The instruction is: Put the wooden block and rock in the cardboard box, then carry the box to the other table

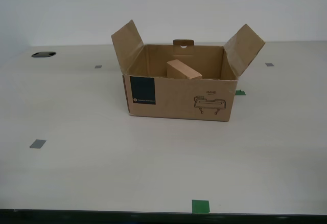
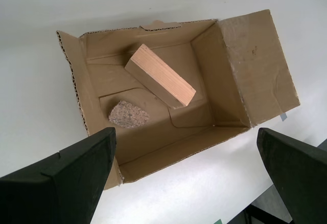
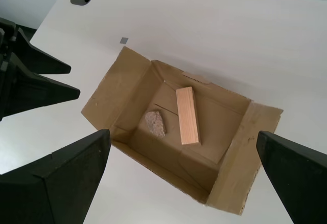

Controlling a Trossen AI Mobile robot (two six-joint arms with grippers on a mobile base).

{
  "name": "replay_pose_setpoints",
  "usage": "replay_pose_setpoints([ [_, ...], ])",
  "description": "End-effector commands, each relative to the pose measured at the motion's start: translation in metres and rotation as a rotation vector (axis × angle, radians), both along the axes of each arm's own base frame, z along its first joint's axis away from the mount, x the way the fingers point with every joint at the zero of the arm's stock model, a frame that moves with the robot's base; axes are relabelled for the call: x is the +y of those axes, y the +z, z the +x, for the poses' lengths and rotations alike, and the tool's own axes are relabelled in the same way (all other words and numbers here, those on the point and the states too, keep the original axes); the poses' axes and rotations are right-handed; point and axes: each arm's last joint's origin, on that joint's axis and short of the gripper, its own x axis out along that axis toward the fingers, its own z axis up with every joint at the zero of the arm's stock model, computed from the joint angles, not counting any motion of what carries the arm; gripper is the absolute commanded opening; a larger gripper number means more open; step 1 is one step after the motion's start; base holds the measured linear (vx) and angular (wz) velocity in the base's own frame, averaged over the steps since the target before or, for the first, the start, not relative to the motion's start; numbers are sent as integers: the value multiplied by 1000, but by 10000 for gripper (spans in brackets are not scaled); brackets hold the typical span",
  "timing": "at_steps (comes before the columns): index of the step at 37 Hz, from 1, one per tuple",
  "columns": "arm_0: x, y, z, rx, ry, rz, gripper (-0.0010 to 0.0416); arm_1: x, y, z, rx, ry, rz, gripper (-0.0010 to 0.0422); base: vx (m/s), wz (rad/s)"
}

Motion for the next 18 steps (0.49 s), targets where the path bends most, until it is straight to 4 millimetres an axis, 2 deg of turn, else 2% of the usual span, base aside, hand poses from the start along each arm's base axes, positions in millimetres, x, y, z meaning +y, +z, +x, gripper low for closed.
replay_pose_setpoints([
  [1,-3,-2,0,19,-31,-24,398,2,0,1,0,3,2,375,0,0],
  [7,-7,-4,0,12,-81,-85,400,3,0,1,-4,-10,12,375,0,0],
  [18,-11,-5,1,24,-98,-95,399,7,-1,2,-9,-14,21,375,0,0],
])
